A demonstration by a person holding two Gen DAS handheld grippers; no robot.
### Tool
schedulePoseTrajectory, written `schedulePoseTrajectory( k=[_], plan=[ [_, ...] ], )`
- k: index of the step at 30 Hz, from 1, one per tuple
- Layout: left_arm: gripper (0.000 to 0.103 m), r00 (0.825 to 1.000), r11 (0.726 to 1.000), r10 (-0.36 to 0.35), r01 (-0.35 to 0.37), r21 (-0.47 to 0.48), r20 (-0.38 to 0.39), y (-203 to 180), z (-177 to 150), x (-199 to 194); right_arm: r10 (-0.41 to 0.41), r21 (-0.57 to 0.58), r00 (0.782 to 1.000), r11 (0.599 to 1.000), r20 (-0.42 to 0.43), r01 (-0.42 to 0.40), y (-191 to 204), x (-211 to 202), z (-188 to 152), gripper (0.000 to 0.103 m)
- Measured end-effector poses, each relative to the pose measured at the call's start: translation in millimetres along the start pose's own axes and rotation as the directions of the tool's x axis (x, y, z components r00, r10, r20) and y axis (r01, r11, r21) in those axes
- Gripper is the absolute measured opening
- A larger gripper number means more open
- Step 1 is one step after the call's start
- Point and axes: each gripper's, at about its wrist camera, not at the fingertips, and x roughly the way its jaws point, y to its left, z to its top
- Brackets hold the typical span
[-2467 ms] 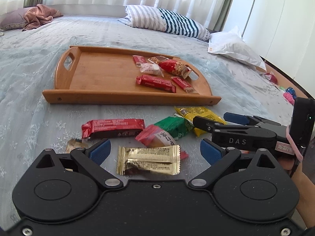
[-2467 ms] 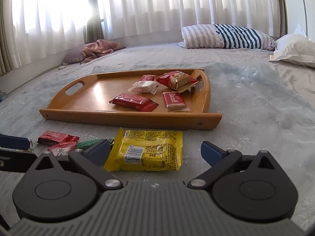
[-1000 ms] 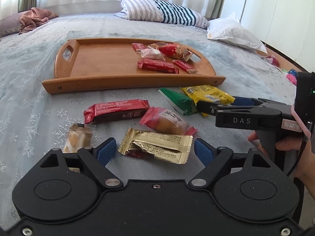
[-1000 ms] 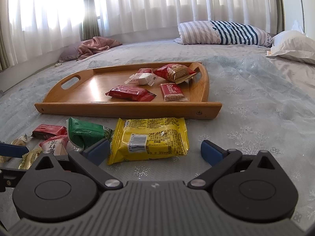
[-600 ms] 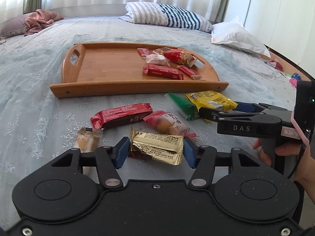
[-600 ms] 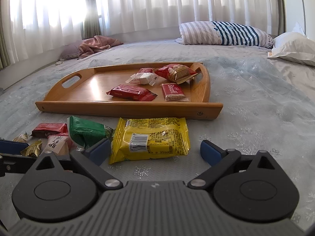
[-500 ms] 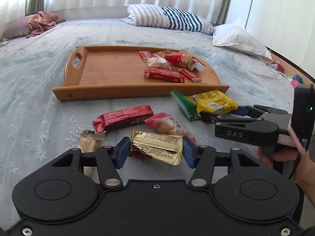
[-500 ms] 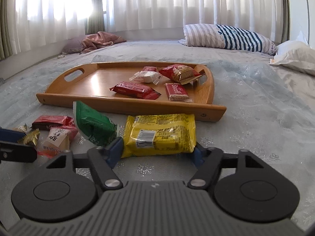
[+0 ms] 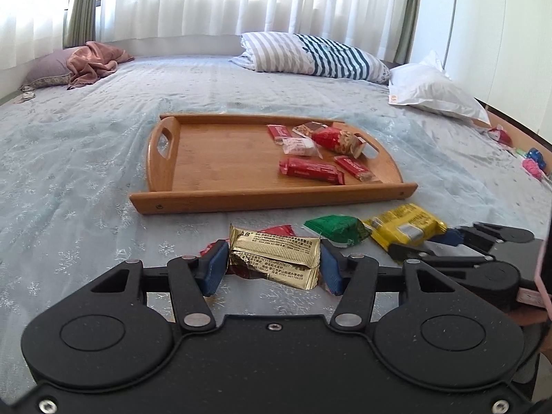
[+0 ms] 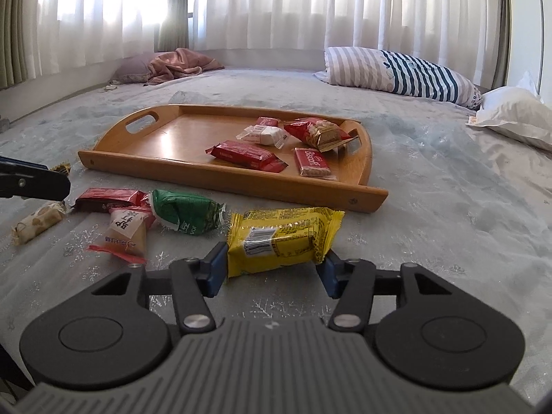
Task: Organize snacks
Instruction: 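Grasp the gold foil packet with left tool while right tool grasps the yellow packet, then carry the gold packet with left tool while right tool carries yellow packet to tray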
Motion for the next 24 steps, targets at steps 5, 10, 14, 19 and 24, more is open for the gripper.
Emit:
schedulePoseTrajectory(
  k=[5, 10, 14, 19, 24],
  plan=[
    [0.054, 1.000, 1.000, 0.006, -0.006, -0.024, -0.005, 7, 2, 3, -0.008, -0.010, 1.000, 1.000, 0.016, 0.008, 3, -12, 1, 0.061],
    [0.054, 1.000, 1.000, 0.007, -0.008, -0.030, -0.007, 9, 2, 3, -0.070, -0.058, 0.998, 0.996, 0.007, 0.070, 8, -13, -4, 0.083],
    [0.054, 1.000, 0.999, 0.013, -0.014, -0.032, -0.010, 10, 0, 3, -0.106, -0.068, 0.994, 0.992, 0.004, 0.106, 8, -14, -7, 0.091],
    [0.054, 1.000, 0.999, 0.019, -0.019, -0.036, -0.012, 10, 0, 3, -0.108, -0.016, 0.994, 0.994, -0.005, 0.108, 2, -9, 0, 0.094],
    [0.054, 1.000, 0.999, 0.024, -0.025, -0.033, -0.008, 12, 1, 3, -0.087, 0.038, 0.996, 0.995, -0.026, 0.088, -1, -1, 8, 0.094]
  ],
)
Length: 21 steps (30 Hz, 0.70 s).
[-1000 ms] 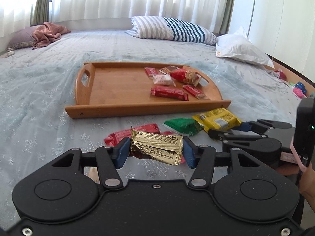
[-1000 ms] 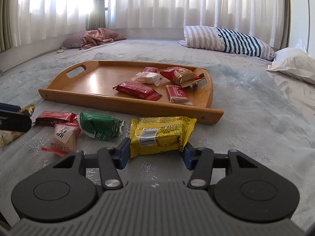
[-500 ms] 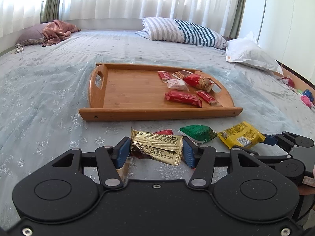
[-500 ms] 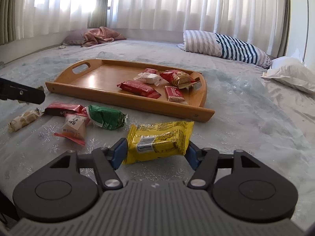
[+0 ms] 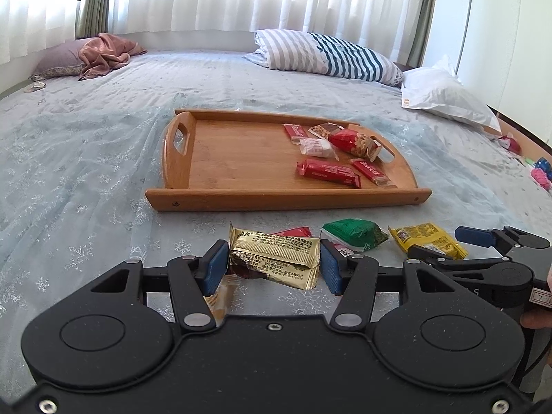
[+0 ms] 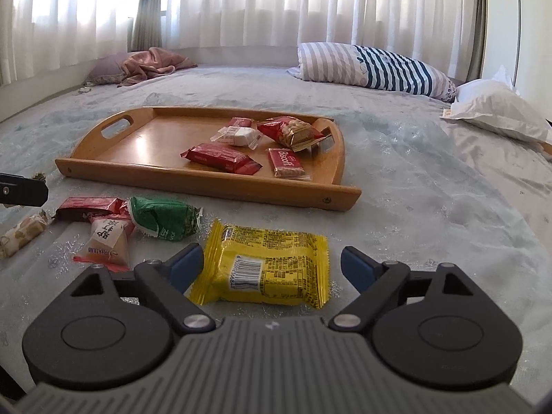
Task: Organize snacks
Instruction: 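Carry the gold packet with left tool while right tool carries yellow packet to tray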
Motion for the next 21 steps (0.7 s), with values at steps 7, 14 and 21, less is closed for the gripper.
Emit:
schedulePoseTrajectory(
  k=[7, 14, 21],
  plan=[
    [0.054, 1.000, 1.000, 0.001, -0.001, -0.004, 0.001, 3, 4, 3, -0.021, -0.010, 0.999, 1.000, -0.048, 0.021, 8, 10, 3, 0.070],
    [0.054, 1.000, 1.000, 0.003, -0.003, 0.002, 0.012, 9, 17, 7, -0.041, 0.009, 0.999, 0.999, -0.034, 0.041, 5, 4, 9, 0.054],
    [0.054, 0.999, 1.000, 0.004, -0.005, 0.015, 0.036, 21, 44, 14, -0.030, 0.044, 0.999, 0.999, 0.023, 0.029, -4, -10, 31, 0.054]
  ],
)
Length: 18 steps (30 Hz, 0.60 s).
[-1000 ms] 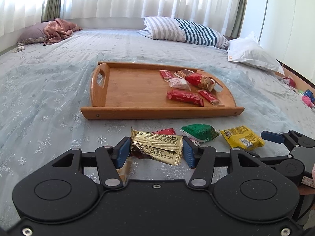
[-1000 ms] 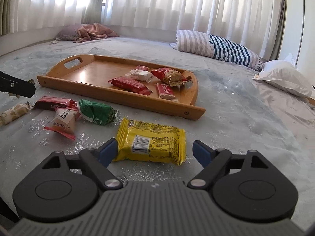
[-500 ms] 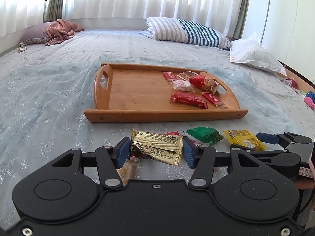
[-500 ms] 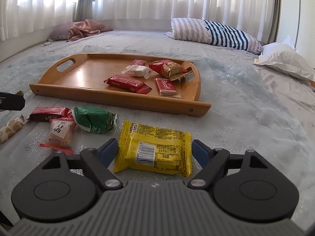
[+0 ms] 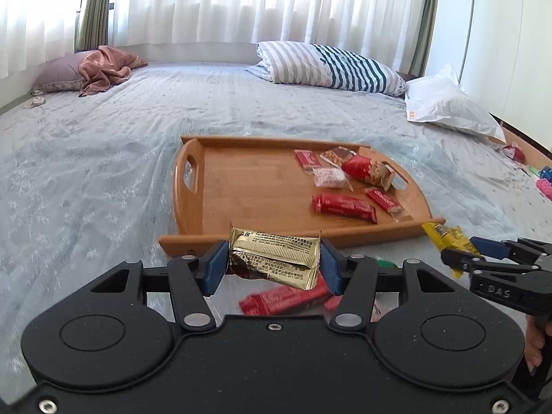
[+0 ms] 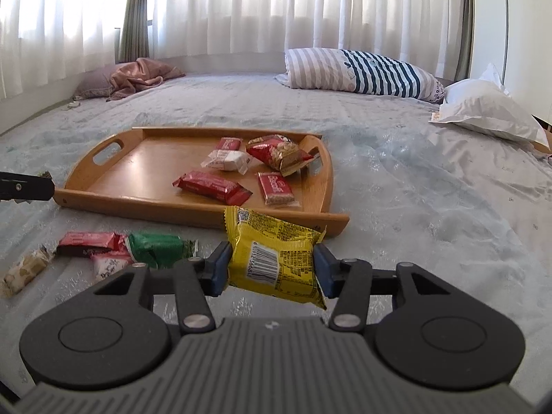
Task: Organize snacks
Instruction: 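Carry the gold packet with left tool while right tool carries yellow packet to tray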
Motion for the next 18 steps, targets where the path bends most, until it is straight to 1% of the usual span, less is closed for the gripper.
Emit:
schedulePoseTrajectory(
  k=[2, 6, 10, 15, 18],
  plan=[
    [0.054, 1.000, 1.000, -0.002, 0.002, 0.002, 0.010, 3, 12, 4, 0.014, 0.003, 1.000, 1.000, 0.016, -0.014, 0, 0, 11, 0.054],
    [0.054, 1.000, 1.000, -0.016, 0.016, -0.019, 0.012, 12, 39, 20, 0.070, -0.004, 0.996, 0.998, 0.054, -0.069, 8, 10, 36, 0.054],
    [0.054, 0.999, 0.997, -0.045, 0.043, -0.061, -0.031, 23, 70, 47, 0.116, -0.033, 0.989, 0.993, 0.088, -0.114, 22, 27, 61, 0.054],
    [0.054, 0.998, 0.998, 0.004, -0.008, -0.065, -0.057, 30, 108, 84, 0.177, -0.103, 0.979, 0.981, 0.103, -0.166, 45, 63, 89, 0.055],
    [0.054, 0.997, 0.998, 0.036, -0.041, -0.056, -0.075, 33, 125, 110, 0.208, -0.125, 0.974, 0.973, 0.087, -0.196, 57, 93, 101, 0.055]
  ],
)
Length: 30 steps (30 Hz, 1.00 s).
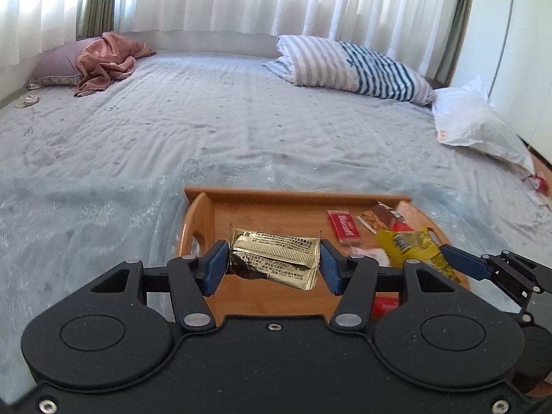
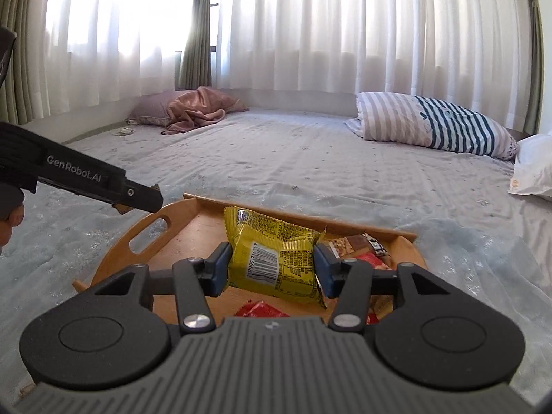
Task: Organize snacks
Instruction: 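Carry the gold packet with left tool while right tool carries yellow packet to tray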
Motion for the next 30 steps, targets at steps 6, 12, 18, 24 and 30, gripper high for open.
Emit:
schedulePoseTrajectory(
  k=[6, 12, 18, 24, 30],
  plan=[
    [0.054, 0.999, 0.999, 0.033, -0.033, 0.007, -0.028, 6, 35, 56, 0.002, -0.037, 0.998, 0.999, -0.058, -0.005, 8, 65, 10, 0.055],
    [0.054, 0.995, 0.999, 0.047, -0.049, -0.019, -0.087, 17, 49, 110, 0.012, -0.021, 0.993, 1.000, -0.116, -0.015, 10, 113, 17, 0.055],
    [0.054, 0.991, 0.998, 0.045, -0.051, -0.046, -0.128, 26, 49, 147, -0.009, -0.027, 0.986, 1.000, -0.166, 0.004, 11, 149, 17, 0.055],
    [0.054, 0.988, 0.997, 0.061, -0.069, -0.046, -0.145, 28, 45, 165, 0.001, 0.009, 0.980, 1.000, -0.198, 0.001, 7, 165, 16, 0.056],
    [0.054, 0.985, 0.995, 0.079, -0.087, -0.047, -0.155, 28, 41, 176, -0.015, 0.016, 0.977, 1.000, -0.212, 0.019, 6, 170, 20, 0.056]
  ],
)
